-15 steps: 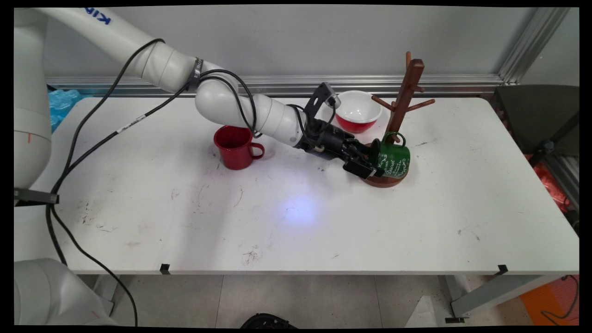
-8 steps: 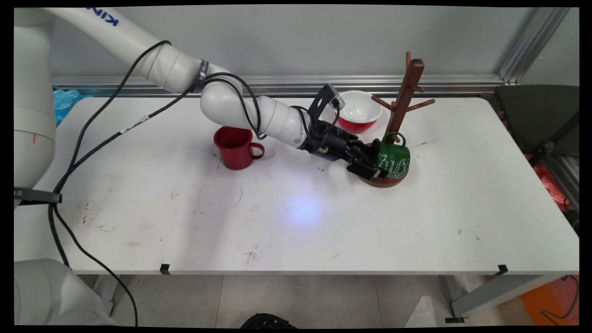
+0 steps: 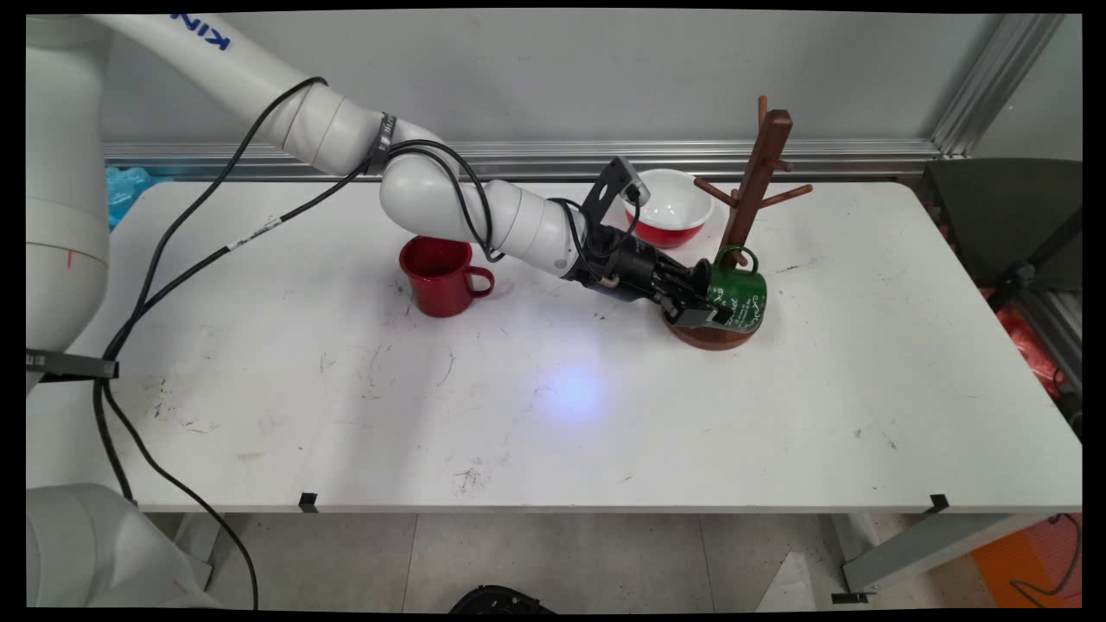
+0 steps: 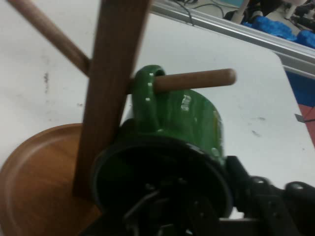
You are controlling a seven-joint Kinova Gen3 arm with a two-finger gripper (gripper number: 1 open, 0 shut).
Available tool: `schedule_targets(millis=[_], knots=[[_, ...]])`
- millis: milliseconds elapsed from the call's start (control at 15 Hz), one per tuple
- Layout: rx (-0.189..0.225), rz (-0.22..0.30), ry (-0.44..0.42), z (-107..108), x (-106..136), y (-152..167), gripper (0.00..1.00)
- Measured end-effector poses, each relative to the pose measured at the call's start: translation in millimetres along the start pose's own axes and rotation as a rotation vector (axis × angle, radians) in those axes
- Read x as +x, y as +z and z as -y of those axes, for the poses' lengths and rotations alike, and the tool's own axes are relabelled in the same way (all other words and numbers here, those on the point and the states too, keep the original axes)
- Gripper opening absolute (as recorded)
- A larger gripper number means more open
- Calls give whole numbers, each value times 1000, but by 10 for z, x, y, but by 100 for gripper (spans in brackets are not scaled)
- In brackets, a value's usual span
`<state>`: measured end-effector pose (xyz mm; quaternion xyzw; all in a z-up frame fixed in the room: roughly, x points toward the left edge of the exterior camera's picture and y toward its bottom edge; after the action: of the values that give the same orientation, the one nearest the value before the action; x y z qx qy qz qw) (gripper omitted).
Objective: Pick up the green mug from the rack, then place the picked object on the table
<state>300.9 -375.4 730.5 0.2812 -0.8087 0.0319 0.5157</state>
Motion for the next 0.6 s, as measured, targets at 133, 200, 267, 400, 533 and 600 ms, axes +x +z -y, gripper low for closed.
schedule_targets(millis=[133, 200, 267, 400, 533, 600], knots=[[-5, 1, 2, -19, 4, -9, 0], [-7, 1, 3, -29, 6, -19, 0], [-10, 1, 4, -42, 11, -33, 0], [-15, 3, 6, -74, 18, -68, 0], [-23, 5, 7, -121, 29, -115, 0], [-28, 6, 8, -148, 41, -136, 0]])
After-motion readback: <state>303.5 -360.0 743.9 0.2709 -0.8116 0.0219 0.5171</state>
